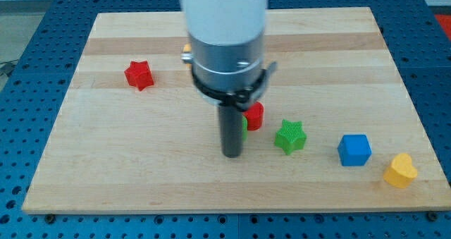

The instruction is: Move blue cube upwards

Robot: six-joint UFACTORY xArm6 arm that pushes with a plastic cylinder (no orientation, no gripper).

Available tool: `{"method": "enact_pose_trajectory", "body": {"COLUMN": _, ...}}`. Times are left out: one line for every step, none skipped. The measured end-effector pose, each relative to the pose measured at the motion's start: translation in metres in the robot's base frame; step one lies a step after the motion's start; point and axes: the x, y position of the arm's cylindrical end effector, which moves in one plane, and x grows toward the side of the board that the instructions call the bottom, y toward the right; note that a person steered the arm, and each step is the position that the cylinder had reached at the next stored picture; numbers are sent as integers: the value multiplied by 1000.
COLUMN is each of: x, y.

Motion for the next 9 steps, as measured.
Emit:
{"method": "enact_pose_trajectory", "body": {"x": 16, "y": 45}}
{"method": "enact_pose_trajectory", "body": {"x": 28, "y": 62}}
{"method": "enact_pose_trajectory", "body": {"x": 53, "y": 84}}
{"method": "enact_pose_trajectory", "body": {"x": 62, "y": 129}}
{"method": "enact_pose_trajectory", "body": {"x": 62, "y": 145}}
{"method": "enact_pose_trajectory", "body": {"x": 58, "y": 145}}
{"method": "enact_pose_trajectory", "body": {"x": 33, "y": 145}}
{"method": "enact_pose_trajectory", "body": {"x": 26, "y": 145}}
{"method": "enact_pose_trajectory", "body": {"x": 25, "y": 145}}
